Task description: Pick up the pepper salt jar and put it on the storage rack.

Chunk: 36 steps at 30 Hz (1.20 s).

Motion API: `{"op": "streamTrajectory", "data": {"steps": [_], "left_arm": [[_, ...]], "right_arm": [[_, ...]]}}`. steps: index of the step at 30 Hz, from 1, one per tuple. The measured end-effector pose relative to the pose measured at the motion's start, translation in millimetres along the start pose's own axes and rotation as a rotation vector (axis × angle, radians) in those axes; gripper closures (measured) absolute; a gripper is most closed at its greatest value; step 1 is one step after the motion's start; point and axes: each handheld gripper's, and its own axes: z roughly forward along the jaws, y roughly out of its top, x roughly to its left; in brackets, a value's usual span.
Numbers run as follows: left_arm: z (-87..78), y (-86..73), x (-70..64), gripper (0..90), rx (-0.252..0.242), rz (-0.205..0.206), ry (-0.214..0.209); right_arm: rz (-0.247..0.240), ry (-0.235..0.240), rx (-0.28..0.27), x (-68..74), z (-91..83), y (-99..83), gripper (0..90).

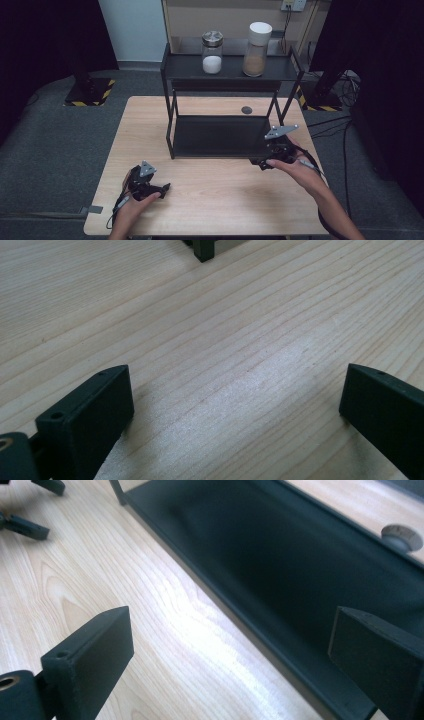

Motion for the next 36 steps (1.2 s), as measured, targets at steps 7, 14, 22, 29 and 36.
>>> {"op": "streamTrajectory", "data": {"steps": [7,14,22,29,36], "left_arm": [[0.0,0.0,-0.1,0.0,0.0,0.0,0.0],[0.0,-0.3,-0.4,0.0,-0.001,-0.002,0.001],[0.0,-0.3,-0.4,0.0,-0.001,-0.002,0.0],[0.0,-0.2,-0.5,0.0,-0.001,-0.001,0.0],[-0.1,-0.3,-1.5,0.0,0.0,0.004,-0.008]], "right_arm": [[0.026,0.002,0.021,1.4,10.7,-22.4,4.8],[0.058,0.003,-0.005,5.7,18.7,-48.2,4.8],[0.072,-0.002,-0.013,14.9,24.9,-72.1,4.8],[0.076,0.003,0.007,28.3,35.2,-93.4,4.7],[0.07,-0.027,0.028,39.9,44.3,-103.5,4.4]]}}
